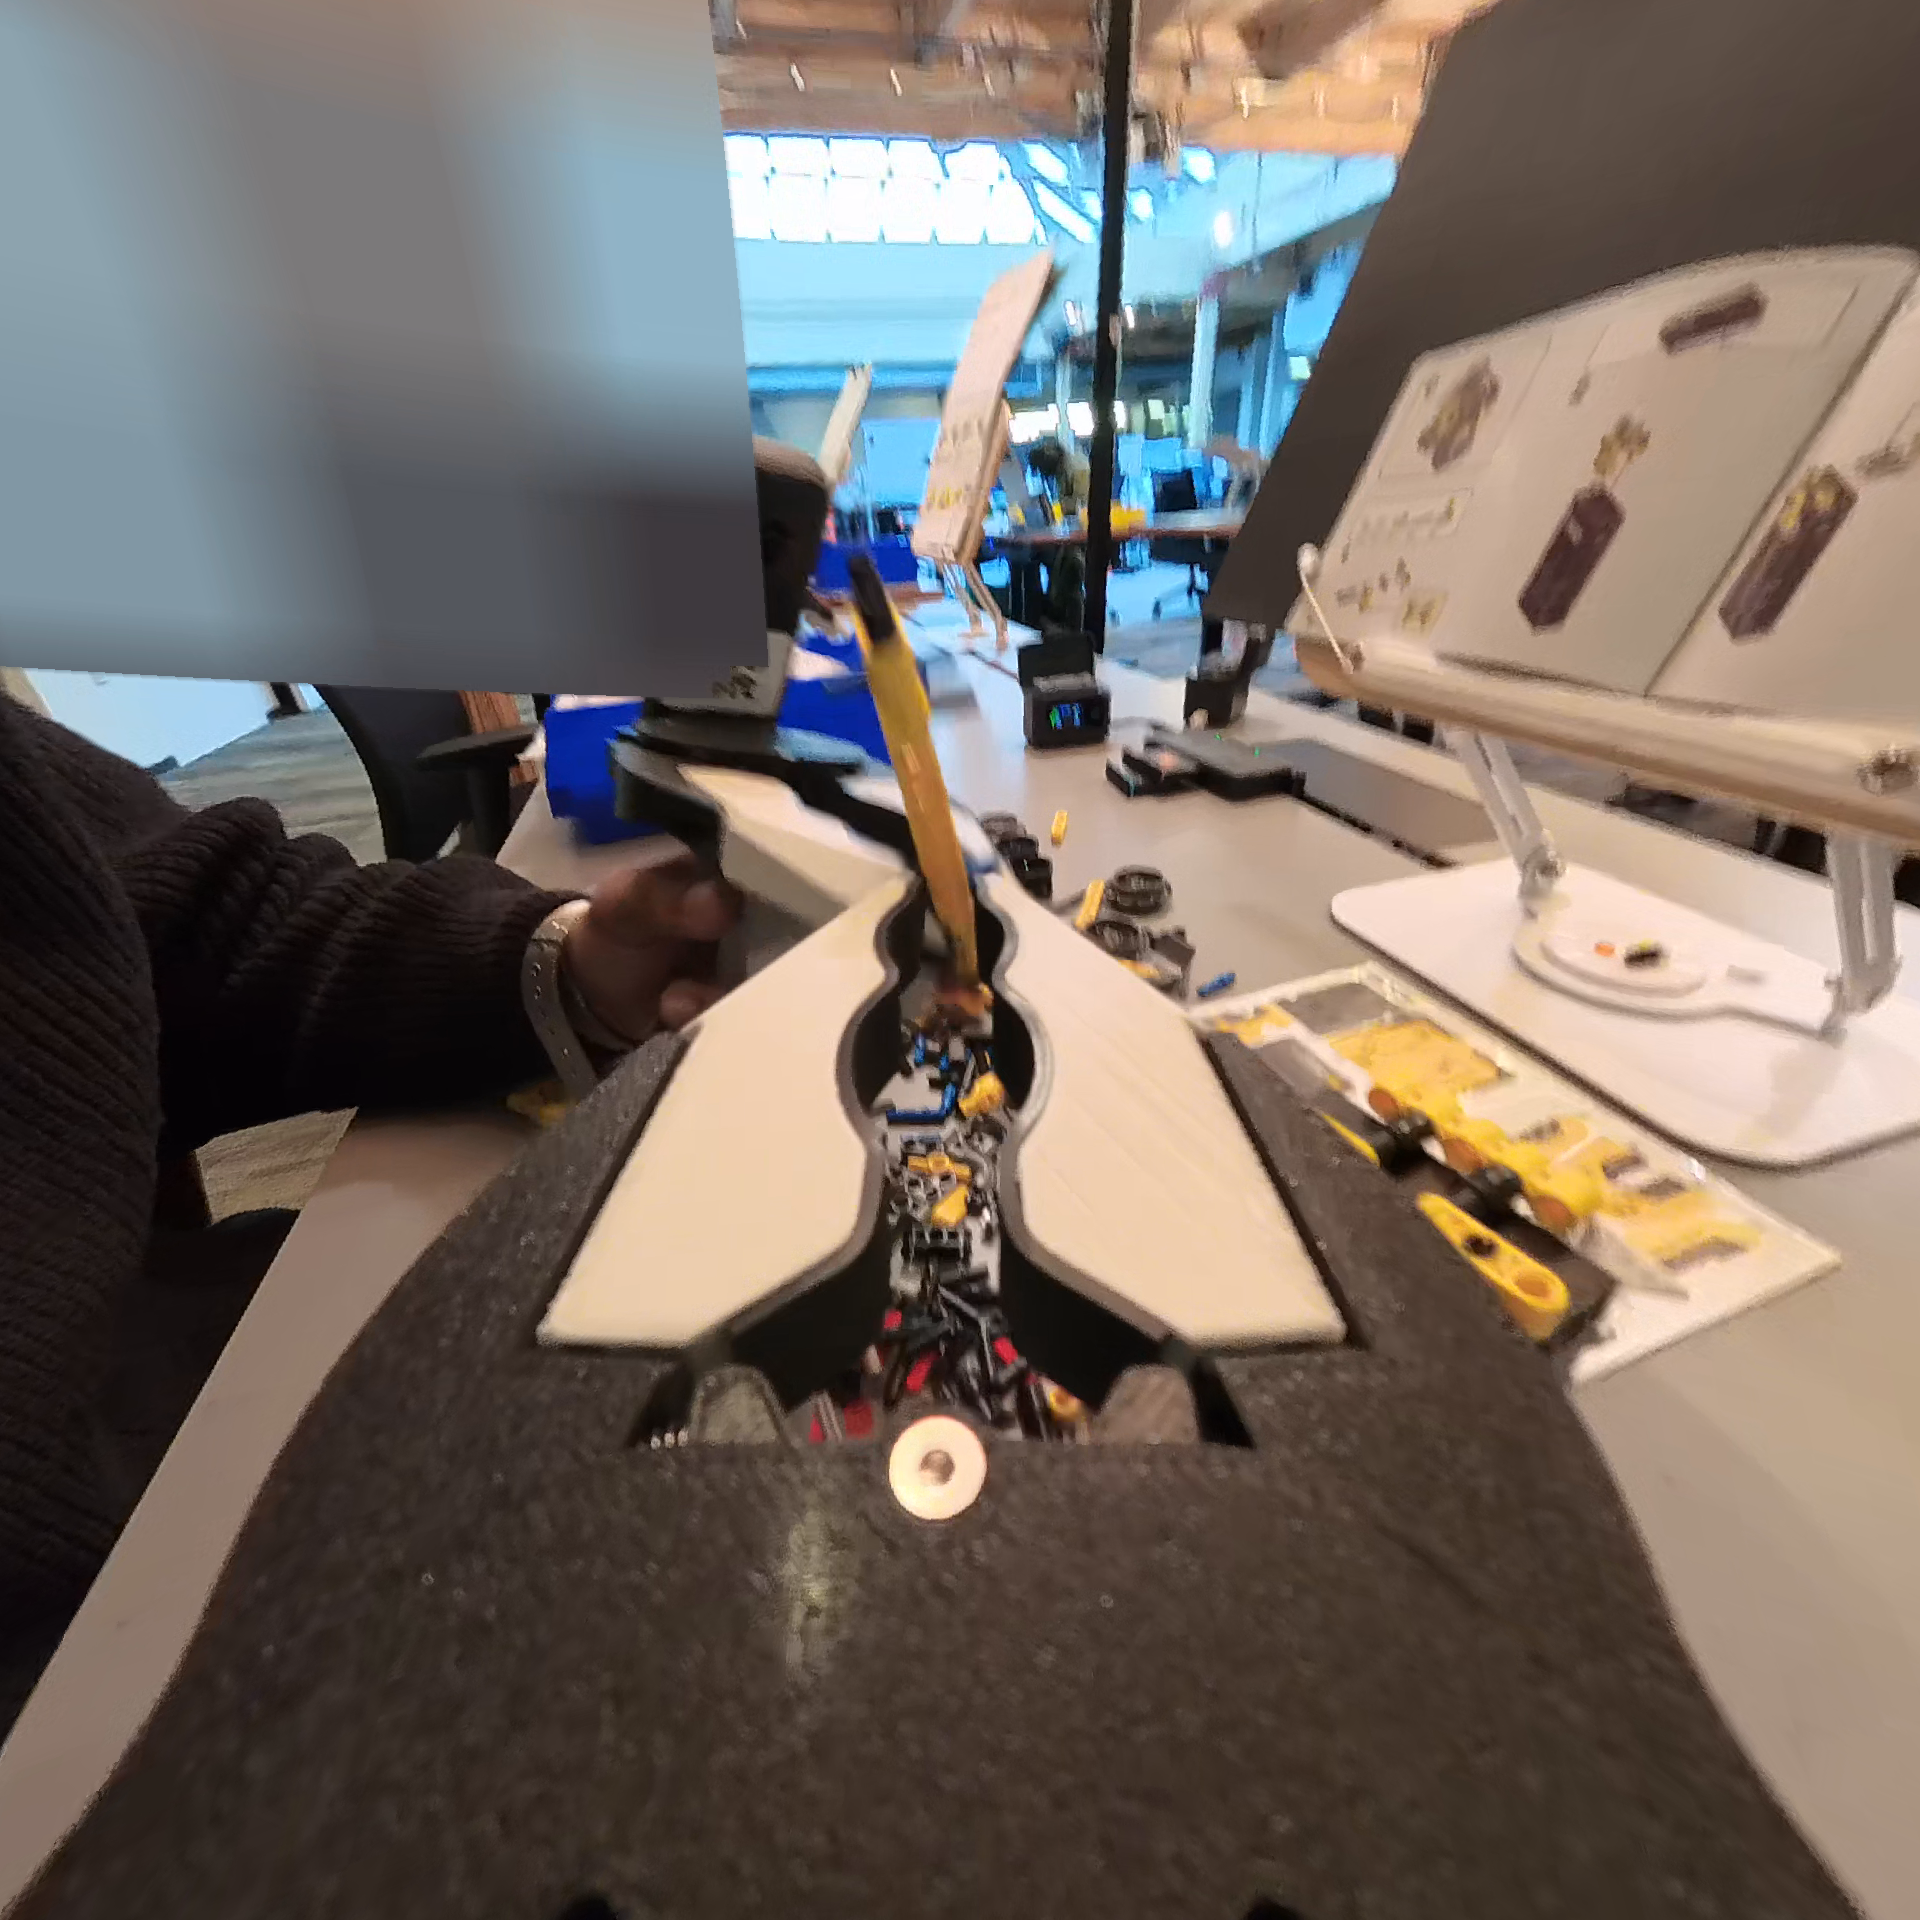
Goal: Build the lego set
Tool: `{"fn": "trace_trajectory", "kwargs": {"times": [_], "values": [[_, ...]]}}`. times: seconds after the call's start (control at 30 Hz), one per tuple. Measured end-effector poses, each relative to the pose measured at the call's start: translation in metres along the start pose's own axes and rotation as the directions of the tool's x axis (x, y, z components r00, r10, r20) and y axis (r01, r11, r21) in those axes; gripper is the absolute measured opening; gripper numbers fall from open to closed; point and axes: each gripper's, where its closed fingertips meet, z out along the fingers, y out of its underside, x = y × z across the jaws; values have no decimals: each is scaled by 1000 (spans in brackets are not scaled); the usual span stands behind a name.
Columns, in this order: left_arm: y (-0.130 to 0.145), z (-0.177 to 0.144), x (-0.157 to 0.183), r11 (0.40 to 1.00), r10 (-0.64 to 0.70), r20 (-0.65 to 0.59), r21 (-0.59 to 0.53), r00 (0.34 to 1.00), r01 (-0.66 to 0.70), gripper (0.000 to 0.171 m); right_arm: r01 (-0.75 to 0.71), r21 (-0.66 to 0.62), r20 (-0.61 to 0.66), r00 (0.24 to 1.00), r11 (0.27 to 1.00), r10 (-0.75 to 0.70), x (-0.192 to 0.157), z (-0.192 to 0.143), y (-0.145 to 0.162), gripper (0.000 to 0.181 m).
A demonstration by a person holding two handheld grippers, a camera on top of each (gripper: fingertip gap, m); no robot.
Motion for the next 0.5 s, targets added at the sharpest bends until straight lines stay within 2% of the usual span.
{"fn": "trace_trajectory", "kwargs": {"times": [0.07, 0.17, 0.27, 0.33, 0.4, 0.5], "values": [[-4, -3, -4, 1000, 19, 27, 12, 999, -20, 19, -19, -2, -9, 1000, 1000, 19, 3, -2, 0, 9], [-2, -5, -15, 997, 74, 110, -28, 991, -71, 19, -51, -7, -17, 999, 999, 51, 7, -4, 1, 9], [3, -8, -31, 965, 254, 253, -125, 934, -229, 19, -54, 5, -31, 998, 999, 54, 10, -8, -4, 16], [6, -9, -40, 891, 449, 331, -237, 830, -387, 19, -93, 53, -12, 996, 994, 93, 7, -12, -16, 20], [8, -11, -44, 786, 617, 373, -343, 693, -515, 19, -191, 114, 25, 982, 975, 189, 9, -19, -30, 27], [10, -11, -44, 628, 778, 374, -463, 505, -625, 19, -309, 102, 55, 951, 946, 305, 13, -24, -34, 41]]}}
